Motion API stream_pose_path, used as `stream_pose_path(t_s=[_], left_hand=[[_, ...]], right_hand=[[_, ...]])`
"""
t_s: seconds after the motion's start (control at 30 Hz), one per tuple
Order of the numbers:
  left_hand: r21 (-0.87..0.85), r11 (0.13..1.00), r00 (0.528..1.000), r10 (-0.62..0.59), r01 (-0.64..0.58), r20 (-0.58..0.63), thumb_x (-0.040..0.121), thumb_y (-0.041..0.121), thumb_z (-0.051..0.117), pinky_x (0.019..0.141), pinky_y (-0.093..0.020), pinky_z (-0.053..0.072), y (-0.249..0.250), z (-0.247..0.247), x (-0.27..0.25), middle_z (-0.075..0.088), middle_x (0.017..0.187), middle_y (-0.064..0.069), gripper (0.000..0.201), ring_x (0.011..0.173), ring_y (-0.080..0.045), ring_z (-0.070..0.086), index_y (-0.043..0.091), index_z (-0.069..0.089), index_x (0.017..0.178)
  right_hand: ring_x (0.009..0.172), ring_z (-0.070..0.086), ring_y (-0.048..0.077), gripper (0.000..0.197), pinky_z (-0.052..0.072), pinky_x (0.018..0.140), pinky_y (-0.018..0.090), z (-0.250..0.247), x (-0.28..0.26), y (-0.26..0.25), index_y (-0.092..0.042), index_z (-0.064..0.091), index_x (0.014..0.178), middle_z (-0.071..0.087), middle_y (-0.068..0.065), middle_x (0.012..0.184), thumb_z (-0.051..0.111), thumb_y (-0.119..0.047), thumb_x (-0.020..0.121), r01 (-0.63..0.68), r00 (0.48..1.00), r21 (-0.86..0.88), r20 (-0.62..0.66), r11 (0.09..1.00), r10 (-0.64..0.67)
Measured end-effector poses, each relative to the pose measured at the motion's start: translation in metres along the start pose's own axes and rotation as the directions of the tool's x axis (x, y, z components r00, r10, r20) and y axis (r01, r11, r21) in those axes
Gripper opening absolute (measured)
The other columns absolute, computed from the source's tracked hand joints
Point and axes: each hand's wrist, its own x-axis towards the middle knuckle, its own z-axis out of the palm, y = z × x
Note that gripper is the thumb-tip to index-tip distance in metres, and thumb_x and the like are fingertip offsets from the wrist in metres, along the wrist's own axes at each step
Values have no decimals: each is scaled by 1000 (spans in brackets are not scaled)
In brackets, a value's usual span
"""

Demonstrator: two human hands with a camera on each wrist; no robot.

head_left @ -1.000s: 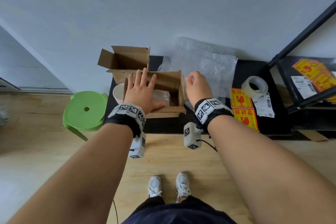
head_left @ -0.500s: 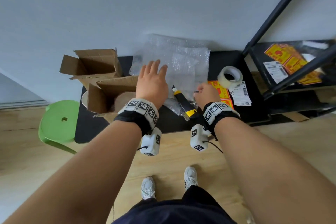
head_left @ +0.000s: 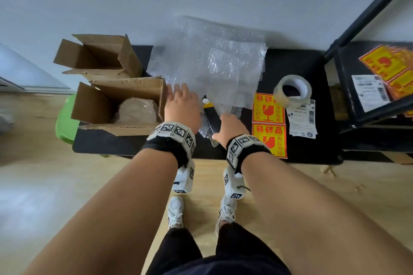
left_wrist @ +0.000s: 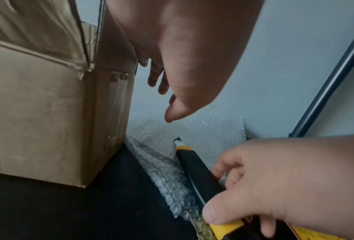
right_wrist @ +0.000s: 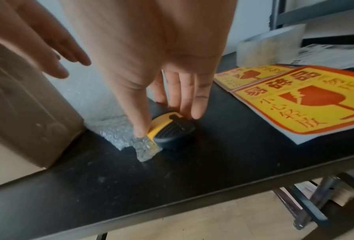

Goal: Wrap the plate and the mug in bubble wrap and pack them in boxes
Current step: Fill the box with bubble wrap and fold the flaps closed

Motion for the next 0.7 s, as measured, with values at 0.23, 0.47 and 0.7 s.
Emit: stream_pose_path(t_s=[0.23, 0.47, 0.7], left_hand=[[-21, 999, 999, -42, 42, -23, 91, 14, 43, 120, -51, 3, 19, 12, 1, 25, 153, -18, 48, 144, -35, 18, 7, 39, 138], [-23, 998, 996, -67, 66, -50, 91, 16, 46, 119, -51, 7, 31, 18, -3, 31, 149, -16, 48, 142, -34, 23, 8, 40, 139], [-27, 997, 997, -70, 68, -42, 86, 13, 52, 116, -51, 21, 45, 22, 2, 35, 146, -15, 50, 135, -33, 32, 10, 41, 135]], right_hand=[[80, 63, 34, 38, 40, 61, 32, -19, 3, 0, -6, 50, 70, 62, 11, 77, 47, -33, 96, 52, 998, 22, 31, 998, -53], [59, 54, 30, 59, 39, 57, 33, -35, -3, 7, -12, 45, 58, 47, 7, 57, 37, -56, 96, 68, 997, 138, 24, 988, -72], [67, 53, 27, 25, 36, 56, 31, -63, -7, 63, -17, 40, 72, 49, 8, 72, 51, -11, 93, -135, 974, 290, -138, 948, 181]])
